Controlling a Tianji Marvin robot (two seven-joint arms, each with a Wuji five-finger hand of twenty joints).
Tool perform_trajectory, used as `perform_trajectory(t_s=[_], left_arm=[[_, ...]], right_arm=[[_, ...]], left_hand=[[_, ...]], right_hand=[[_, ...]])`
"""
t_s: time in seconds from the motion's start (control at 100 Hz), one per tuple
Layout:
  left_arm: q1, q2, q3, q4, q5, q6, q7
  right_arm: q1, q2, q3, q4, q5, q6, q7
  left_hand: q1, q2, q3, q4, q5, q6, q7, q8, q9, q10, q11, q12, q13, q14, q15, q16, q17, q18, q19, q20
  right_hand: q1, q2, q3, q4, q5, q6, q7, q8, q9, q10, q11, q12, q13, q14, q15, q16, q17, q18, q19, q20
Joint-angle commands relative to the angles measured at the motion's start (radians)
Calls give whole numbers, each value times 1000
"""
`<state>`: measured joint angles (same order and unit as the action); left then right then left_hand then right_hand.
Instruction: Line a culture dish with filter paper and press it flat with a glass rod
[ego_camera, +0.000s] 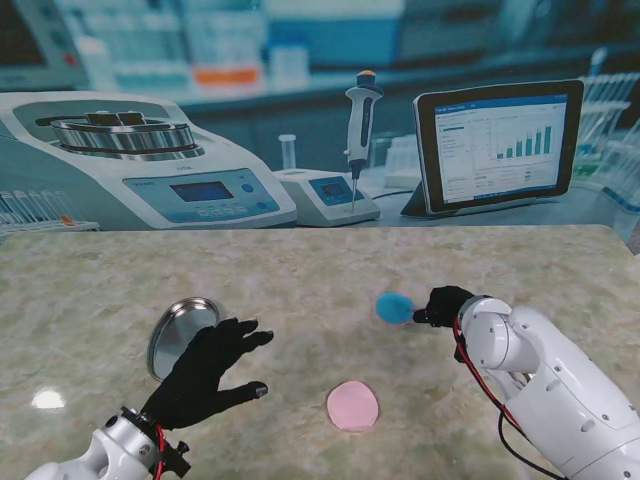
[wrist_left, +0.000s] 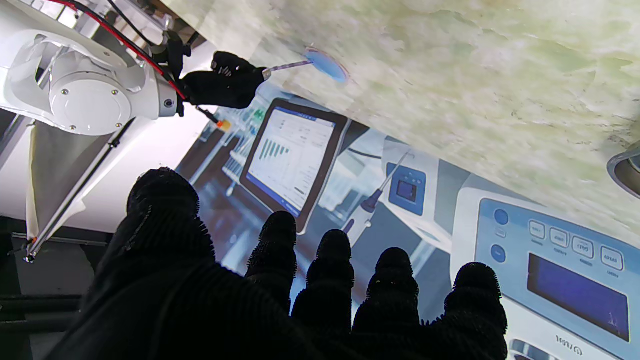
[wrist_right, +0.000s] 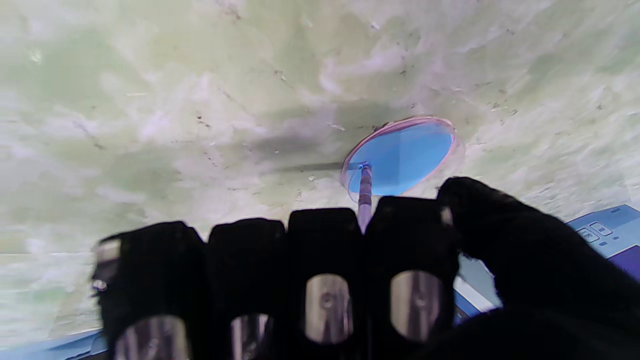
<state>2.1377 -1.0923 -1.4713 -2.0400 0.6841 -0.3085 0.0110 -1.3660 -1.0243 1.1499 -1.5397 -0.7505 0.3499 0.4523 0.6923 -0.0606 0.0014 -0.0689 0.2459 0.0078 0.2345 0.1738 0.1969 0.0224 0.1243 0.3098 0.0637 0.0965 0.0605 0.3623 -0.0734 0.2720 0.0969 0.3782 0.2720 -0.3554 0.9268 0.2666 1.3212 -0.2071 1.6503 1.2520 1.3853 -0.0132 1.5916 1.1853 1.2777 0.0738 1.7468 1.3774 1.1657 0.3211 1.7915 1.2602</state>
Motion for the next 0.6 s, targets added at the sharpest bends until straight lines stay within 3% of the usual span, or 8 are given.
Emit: perform_trajectory(t_s=[0.0, 0.35, 0.59], left_arm=[[6, 0, 1, -4, -2, -1, -3], [8, -1, 1, -4, -3, -5, 1], [9, -1, -1, -5, -2, -5, 2]], right_arm=[[-17, 2, 5, -11, 7, -3, -1], [-53, 2, 23, -63, 46, -61, 7], [-48, 15, 10, -70, 6, -51, 68]], left_hand=[[19, 34, -27, 27, -21, -23, -15, -6, -42, -39, -23, -12, -29, -35, -21, -12, -3, -31, -48, -33], [19, 34, -27, 27, -22, -24, -14, -6, -42, -39, -23, -12, -29, -35, -21, -12, -3, -31, -48, -33], [19, 34, -27, 27, -22, -22, -15, -6, -43, -39, -23, -12, -28, -35, -21, -12, -3, -31, -48, -33]], right_hand=[[-11, 15, -11, 20, 46, 99, 89, 0, 56, -42, 164, 26, 32, -149, 118, 32, 44, -23, 302, 25], [-12, 17, -12, 19, 46, 99, 89, 0, 56, -43, 163, 25, 32, -148, 118, 31, 44, -22, 302, 24], [-10, 23, -18, 20, 44, 90, 82, -1, 56, -49, 163, 25, 33, -155, 117, 30, 45, -30, 302, 21]])
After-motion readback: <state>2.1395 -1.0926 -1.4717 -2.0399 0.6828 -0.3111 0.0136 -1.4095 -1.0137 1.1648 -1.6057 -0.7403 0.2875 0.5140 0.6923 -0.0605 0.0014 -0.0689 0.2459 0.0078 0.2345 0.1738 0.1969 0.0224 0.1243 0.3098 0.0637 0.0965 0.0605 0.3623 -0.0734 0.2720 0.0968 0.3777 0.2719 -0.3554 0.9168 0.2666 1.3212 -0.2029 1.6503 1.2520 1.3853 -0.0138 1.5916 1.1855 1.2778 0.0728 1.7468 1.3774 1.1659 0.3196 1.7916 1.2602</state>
